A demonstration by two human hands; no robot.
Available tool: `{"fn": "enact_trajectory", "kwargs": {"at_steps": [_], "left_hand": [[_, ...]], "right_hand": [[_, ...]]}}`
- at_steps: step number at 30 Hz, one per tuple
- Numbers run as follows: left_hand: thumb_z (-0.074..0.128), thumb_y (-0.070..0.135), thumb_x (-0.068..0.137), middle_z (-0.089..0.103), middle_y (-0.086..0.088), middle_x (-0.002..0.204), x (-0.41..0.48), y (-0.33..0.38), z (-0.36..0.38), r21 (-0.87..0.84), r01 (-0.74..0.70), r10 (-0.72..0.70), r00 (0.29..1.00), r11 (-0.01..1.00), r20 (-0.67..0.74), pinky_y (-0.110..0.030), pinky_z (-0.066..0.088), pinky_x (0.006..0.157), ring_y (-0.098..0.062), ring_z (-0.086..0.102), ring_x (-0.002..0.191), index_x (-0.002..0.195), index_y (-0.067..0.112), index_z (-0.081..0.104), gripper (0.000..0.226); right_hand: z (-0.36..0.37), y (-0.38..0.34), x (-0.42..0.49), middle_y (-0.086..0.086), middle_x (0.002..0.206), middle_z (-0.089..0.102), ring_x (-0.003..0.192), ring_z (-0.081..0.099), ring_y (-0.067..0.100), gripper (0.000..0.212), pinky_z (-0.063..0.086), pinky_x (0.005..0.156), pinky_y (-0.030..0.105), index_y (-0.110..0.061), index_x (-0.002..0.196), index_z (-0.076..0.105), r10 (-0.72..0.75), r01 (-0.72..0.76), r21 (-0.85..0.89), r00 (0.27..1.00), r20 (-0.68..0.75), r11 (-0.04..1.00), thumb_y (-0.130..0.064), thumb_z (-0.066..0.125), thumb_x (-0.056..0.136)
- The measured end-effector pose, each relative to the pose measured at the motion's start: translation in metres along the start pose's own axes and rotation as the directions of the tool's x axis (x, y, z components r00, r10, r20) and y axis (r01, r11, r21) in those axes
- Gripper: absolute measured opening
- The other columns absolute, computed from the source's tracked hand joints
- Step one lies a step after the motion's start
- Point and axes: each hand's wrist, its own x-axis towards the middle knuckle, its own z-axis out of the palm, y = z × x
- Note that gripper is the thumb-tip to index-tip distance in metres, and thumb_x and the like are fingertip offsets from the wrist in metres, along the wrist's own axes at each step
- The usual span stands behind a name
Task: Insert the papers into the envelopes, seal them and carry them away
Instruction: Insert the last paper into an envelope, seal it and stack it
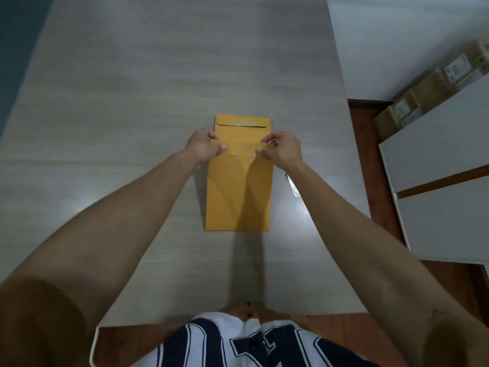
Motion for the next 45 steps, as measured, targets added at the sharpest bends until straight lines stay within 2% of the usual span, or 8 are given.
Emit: {"fn": "enact_trajectory", "kwargs": {"at_steps": [3,7,18,24,29,35,40,45], "left_hand": [[0.074,0.02,0.087,0.06,-0.013,0.123,0.029,0.009,0.003,-0.027,0.011,-0.013,0.998,1.0,-0.054,-0.038,0.053,0.091,-0.029,0.059,0.112,0.099,0.019,0.058,0.02],[0.073,0.013,0.086,0.065,-0.011,0.119,0.065,0.019,0.004,0.069,-0.036,0.045,0.99,0.997,-0.133,-0.029,0.047,0.087,-0.027,0.06,0.111,0.107,0.014,0.067,0.022],[0.075,0.022,0.085,0.053,-0.011,0.129,0.112,0.009,0.011,0.266,-0.097,0.151,0.97,0.959,-0.192,-0.024,0.041,0.094,-0.023,0.055,0.114,0.127,0.015,0.061,0.045],[0.064,0.028,0.088,0.052,-0.01,0.129,0.086,-0.01,0.031,0.559,-0.443,0.55,0.835,0.701,-0.029,-0.045,0.043,0.098,-0.03,0.047,0.119,0.131,0.015,0.058,0.045],[0.041,0.041,0.101,0.039,-0.009,0.151,0.083,-0.028,0.034,0.703,-0.488,0.564,0.812,0.517,0.15,-0.047,0.036,0.106,-0.029,0.035,0.138,0.147,0.021,0.044,0.05],[0.035,0.044,0.101,0.031,-0.007,0.156,0.08,-0.027,0.036,0.747,-0.447,0.505,0.846,0.492,0.174,-0.046,0.035,0.106,-0.027,0.031,0.141,0.151,0.023,0.035,0.054],[0.043,0.042,0.1,0.043,-0.002,0.143,0.093,-0.009,0.026,0.64,-0.424,0.418,0.892,0.64,0.173,-0.047,0.037,0.107,-0.026,0.039,0.133,0.139,0.028,0.055,0.043],[0.059,0.041,0.094,0.049,-0.006,0.128,0.107,0.003,0.015,0.554,-0.359,0.363,0.926,0.752,0.107,-0.044,0.043,0.101,-0.028,0.045,0.123,0.14,0.027,0.052,0.049]], "right_hand": [[-0.001,-0.003,0.038,-0.008,0.073,0.052,0.076,0.05,0.013,0.028,0.04,0.064,0.018,-0.011,0.093,0.072,0.004,-0.004,0.011,0.999,-0.044,1.0,-0.015,0.085,0.069],[0.002,-0.003,0.079,-0.004,0.08,0.058,0.068,0.05,0.004,0.029,0.034,0.054,0.005,-0.009,0.095,0.072,-0.023,0.024,0.004,0.997,-0.072,1.0,-0.014,0.086,0.069],[0.032,0.011,0.127,0.009,0.115,0.059,0.106,0.052,0.019,0.033,0.041,0.089,0.022,-0.012,0.108,0.069,-0.119,0.106,-0.138,0.989,-0.087,0.985,-0.022,0.08,0.078],[0.05,0.034,0.103,0.011,0.108,0.061,0.103,0.053,0.028,0.02,0.045,0.086,0.034,-0.008,0.106,0.067,-0.466,0.41,-0.348,0.88,-0.093,0.843,-0.017,0.062,0.088],[0.059,0.041,0.095,0.009,0.106,0.063,0.1,0.055,0.029,0.027,0.048,0.08,0.04,-0.01,0.107,0.069,-0.515,0.426,-0.538,0.857,-0.016,0.727,-0.023,0.047,0.096],[0.049,0.026,0.097,0.006,0.117,0.06,0.113,0.049,0.026,0.033,0.046,0.094,0.039,-0.013,0.117,0.068,-0.383,0.372,-0.515,0.919,0.09,0.772,-0.03,0.047,0.099],[0.039,0.005,0.11,0.007,0.123,0.054,0.12,0.044,0.027,0.027,0.046,0.097,0.035,-0.02,0.113,0.072,-0.179,0.194,-0.473,0.981,0.077,0.859,-0.032,0.067,0.088],[0.043,0.004,0.115,0.013,0.13,0.045,0.12,0.045,0.032,0.063,0.047,0.099,0.041,-0.009,0.119,0.058,0.084,-0.092,-0.399,0.996,-0.036,0.912,-0.042,0.083,0.071]]}}
